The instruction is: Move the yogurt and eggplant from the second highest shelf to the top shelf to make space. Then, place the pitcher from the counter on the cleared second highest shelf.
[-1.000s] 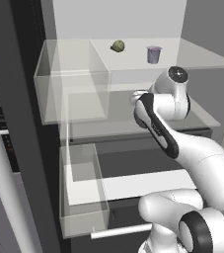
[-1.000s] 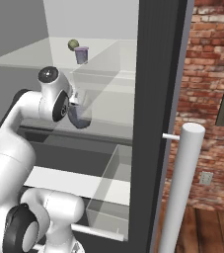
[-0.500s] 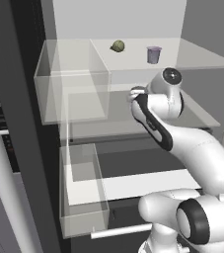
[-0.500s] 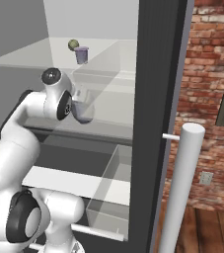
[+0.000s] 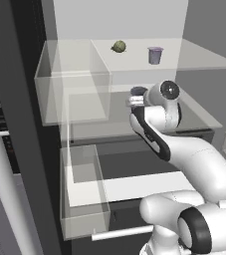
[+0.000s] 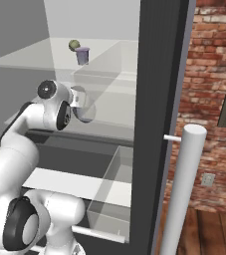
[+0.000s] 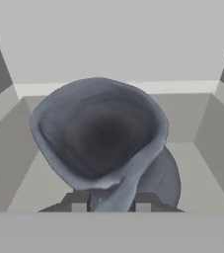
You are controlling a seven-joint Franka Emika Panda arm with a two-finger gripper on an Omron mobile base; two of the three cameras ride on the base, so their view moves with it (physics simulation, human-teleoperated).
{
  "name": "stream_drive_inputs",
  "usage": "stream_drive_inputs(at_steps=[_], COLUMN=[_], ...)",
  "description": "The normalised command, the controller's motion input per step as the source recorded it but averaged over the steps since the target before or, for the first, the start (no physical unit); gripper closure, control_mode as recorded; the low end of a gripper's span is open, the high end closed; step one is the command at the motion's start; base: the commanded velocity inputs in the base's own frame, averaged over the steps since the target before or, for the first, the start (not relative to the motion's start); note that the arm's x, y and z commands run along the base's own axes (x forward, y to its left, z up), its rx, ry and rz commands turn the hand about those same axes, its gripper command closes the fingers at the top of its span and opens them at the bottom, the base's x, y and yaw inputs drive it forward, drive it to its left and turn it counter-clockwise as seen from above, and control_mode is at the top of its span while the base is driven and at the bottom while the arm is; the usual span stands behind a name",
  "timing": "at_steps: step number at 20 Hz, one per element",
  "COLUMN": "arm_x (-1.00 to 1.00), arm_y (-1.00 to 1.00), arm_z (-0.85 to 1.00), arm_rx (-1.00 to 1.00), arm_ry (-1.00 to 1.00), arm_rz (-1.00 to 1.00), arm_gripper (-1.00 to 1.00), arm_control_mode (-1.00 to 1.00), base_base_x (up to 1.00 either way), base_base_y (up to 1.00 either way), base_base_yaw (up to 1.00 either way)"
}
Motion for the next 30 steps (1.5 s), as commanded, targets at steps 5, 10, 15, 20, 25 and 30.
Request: stream_drive_inputs(at_steps=[5, 10, 15, 20, 25, 30], arm_x=[0.03, 0.0, 0.0, 0.02, 0.1, 0.09], arm_y=[0.0, -0.02, -0.34, -0.46, -0.12, -0.05], arm_z=[-1.0, -0.86, -0.24, -0.14, -0.35, -0.5], arm_rx=[-0.07, 0.01, 0.18, 0.07, 0.0, -0.01], arm_ry=[-0.03, 0.01, 0.11, 0.08, 0.05, 0.0], arm_rz=[0.0, 0.0, 0.0, -0.05, -0.05, -0.04], arm_gripper=[1.0, 1.0, 1.0, 1.0, -1.0, -1.0], arm_control_mode=[-1.0, -1.0, -1.0, -1.0, -1.0, -1.0], base_base_x=[0.0, 0.0, 0.0, 0.0, 0.0, 0.0], base_base_y=[0.0, 0.0, 0.0, 0.0, 0.0, 0.0], base_base_yaw=[0.0, 0.0, 0.0, 0.0, 0.0, 0.0])
